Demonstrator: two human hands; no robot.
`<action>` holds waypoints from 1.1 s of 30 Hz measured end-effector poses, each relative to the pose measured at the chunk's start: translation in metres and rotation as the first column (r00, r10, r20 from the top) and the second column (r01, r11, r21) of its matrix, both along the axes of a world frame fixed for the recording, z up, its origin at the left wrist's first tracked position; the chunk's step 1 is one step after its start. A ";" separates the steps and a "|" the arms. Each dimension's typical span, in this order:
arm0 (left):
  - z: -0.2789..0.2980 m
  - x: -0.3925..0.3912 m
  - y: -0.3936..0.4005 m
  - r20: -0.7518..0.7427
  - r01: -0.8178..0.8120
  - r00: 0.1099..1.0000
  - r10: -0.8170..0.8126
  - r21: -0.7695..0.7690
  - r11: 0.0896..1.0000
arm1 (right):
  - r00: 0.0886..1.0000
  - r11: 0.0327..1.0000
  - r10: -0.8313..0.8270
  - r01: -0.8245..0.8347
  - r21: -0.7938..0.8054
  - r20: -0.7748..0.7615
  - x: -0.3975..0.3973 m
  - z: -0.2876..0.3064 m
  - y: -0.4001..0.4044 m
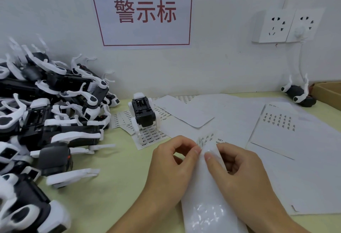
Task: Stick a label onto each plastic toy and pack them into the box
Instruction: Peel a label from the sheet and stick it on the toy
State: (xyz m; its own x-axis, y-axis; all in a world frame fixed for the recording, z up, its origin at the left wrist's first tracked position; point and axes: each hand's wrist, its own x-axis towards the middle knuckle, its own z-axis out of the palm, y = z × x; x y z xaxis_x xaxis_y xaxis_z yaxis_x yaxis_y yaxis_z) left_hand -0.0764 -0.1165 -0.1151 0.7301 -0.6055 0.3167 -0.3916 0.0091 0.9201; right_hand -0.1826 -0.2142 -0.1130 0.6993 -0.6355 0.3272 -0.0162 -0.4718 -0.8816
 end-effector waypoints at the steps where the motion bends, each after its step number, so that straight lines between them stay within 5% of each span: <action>1: 0.000 0.000 0.000 0.009 -0.004 1.000 0.004 0.002 1.000 | 1.000 1.000 -0.023 0.022 0.006 0.010 0.000 0.000 0.001; 15: -0.004 0.006 -0.003 -0.113 -0.247 0.964 0.241 -0.043 0.968 | 0.982 0.985 -0.171 0.169 -0.034 -0.081 0.003 -0.004 -0.019; 19: -0.003 0.006 -0.003 -0.100 -0.260 0.962 0.254 -0.050 0.964 | 0.968 0.950 -0.244 0.226 -0.217 -0.062 0.003 -0.003 -0.016; 26: -0.003 0.002 -0.002 -0.015 -0.258 0.966 0.258 -0.093 0.962 | 0.969 0.970 0.244 -0.243 0.018 -0.027 -0.002 0.003 0.004; 33: -0.003 -0.003 -0.001 0.084 -0.255 0.960 0.266 -0.123 0.959 | 0.931 0.930 0.363 -0.359 0.084 -0.043 -0.003 0.004 0.004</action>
State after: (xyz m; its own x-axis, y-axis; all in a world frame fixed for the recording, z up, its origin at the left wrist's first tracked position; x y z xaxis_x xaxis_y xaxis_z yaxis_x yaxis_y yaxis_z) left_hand -0.0791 -0.1179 -0.1183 0.8196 -0.3555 0.4493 -0.4828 -0.0062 0.8757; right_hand -0.1853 -0.2107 -0.1088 0.9018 -0.3578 0.2425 0.0922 -0.3888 -0.9167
